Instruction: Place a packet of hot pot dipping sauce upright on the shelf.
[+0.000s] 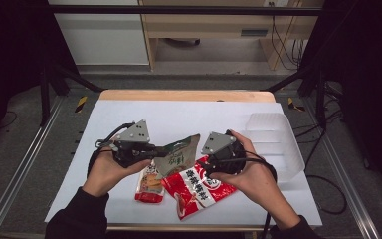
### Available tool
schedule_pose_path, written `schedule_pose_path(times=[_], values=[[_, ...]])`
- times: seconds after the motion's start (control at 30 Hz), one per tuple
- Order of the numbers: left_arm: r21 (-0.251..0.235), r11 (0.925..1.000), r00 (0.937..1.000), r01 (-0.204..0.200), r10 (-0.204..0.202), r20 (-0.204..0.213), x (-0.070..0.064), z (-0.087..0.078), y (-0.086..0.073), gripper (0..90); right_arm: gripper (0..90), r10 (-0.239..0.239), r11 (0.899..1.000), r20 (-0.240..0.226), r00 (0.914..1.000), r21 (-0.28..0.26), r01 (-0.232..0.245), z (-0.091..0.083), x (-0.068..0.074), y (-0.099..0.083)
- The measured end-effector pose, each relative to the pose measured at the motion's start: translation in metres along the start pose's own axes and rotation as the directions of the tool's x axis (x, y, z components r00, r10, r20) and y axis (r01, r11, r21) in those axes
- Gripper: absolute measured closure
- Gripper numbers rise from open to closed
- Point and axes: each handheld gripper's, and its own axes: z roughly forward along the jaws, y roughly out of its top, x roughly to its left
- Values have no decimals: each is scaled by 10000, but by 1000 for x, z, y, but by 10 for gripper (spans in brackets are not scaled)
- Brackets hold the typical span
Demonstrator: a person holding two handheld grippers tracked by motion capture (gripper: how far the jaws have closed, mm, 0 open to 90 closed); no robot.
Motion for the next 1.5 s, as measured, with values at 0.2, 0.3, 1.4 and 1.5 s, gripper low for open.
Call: schedule_pose_path(times=[0.2,0.3,1.4,1.5], values=[[180,9996,9995,-228,224,235,-1,9,3,900,225,-407,9992,51,9992,-37,407,-6,-6,9],[254,9992,9991,-301,293,322,-1,14,3,900,211,-699,9976,-26,9975,-20,699,-4,-8,14],[-669,9967,9948,464,-522,-870,1,13,-21,428,900,-2476,9611,-1306,9600,923,2604,21,0,34],[-811,9956,9918,469,-561,-1145,-3,9,-35,298,900,-2350,9640,-1109,9656,1004,2461,19,-8,33]])
